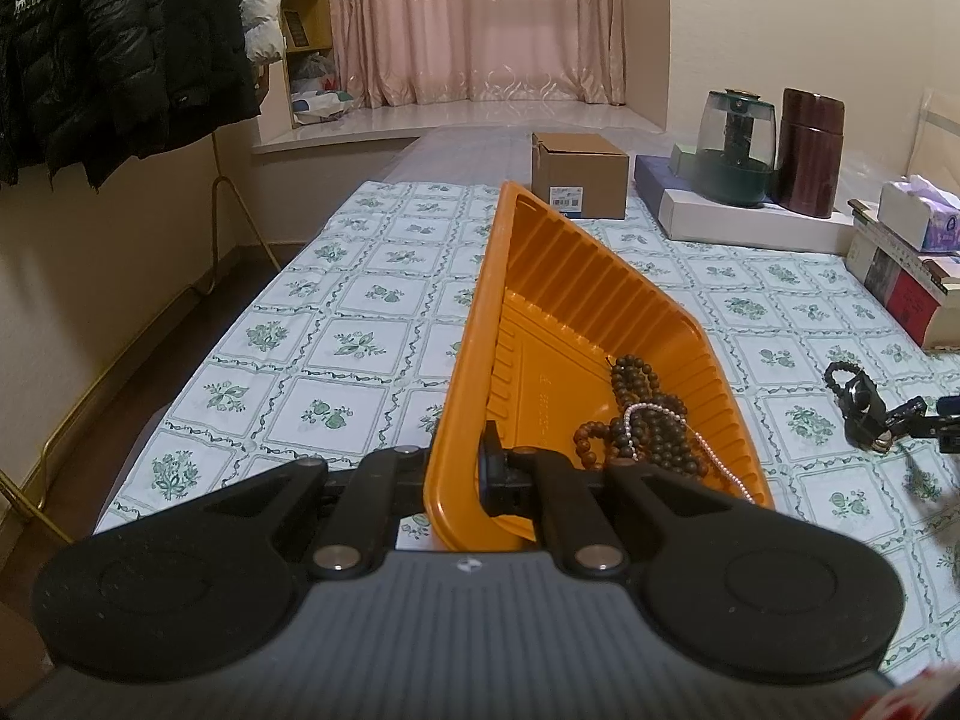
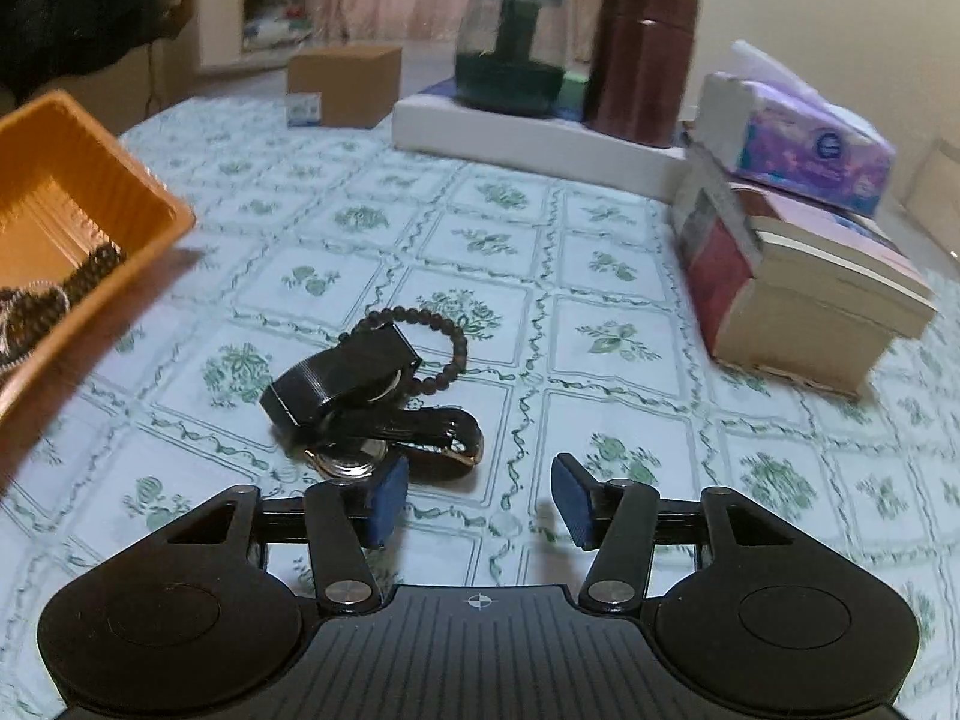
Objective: Organize jewelry
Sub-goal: 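Move the right gripper to the black strap and grasp it, then lift the black strap and release it into the tray with the right gripper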
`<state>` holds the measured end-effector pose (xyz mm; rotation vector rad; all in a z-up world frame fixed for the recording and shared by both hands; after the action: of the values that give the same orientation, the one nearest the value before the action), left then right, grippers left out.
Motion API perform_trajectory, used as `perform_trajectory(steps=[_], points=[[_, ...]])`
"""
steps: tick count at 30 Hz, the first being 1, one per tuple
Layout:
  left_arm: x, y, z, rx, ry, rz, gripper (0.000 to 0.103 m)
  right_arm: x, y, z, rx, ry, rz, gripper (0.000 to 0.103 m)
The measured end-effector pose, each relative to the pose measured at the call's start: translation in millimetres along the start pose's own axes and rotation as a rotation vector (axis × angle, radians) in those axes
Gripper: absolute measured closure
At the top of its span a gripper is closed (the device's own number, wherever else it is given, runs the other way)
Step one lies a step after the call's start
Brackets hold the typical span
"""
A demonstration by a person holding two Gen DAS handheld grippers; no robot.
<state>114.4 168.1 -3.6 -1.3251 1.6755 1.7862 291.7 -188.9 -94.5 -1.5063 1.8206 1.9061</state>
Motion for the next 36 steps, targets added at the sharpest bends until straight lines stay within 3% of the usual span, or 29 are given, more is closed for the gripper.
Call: perform_trajectory(steps=[4, 7, 10, 16, 22, 36], points=[[-0.7, -1.0, -0.2, -0.001, 0.0, 0.001, 0.097, -4.5, -9.5, 6.9, -0.046, 0.088, -0.007, 0.051], [-0.9, -0.9, -0.1, -0.001, 0.0, 0.001, 0.097, -3.7, -9.1, 9.7, -0.063, 0.096, 0.005, 0.073], [-1.0, -0.7, -0.4, 0.0, -0.001, 0.0, 0.097, -2.4, -0.2, 11.6, -0.06, 0.09, 0.0, 0.087], [-1.6, 1.2, -3.1, 0.002, -0.009, -0.004, 0.097, 1.5, 28.5, 15.3, -0.06, 0.01, 0.0, 0.088], [-1.0, 1.7, -3.3, 0.001, -0.012, -0.006, 0.096, 3.1, 58.3, 17.0, -0.046, -0.044, -0.005, 0.099], [-0.8, 2.0, -4.1, 0.003, -0.008, -0.007, 0.096, -30.5, 95.3, 39.0, -0.076, -0.032, -0.087, 0.099]])
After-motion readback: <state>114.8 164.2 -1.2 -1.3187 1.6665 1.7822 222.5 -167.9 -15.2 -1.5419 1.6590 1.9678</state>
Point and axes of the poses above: each gripper's, at about its wrist camera, not at the fingertips, and y roughly against the way its jaws point, z to its left, x to its underside, the point moved 9 cm from there along -y, roughly the way its jaws point, and after that the axes turned 14 degrees about y, right-handed, at the moved point
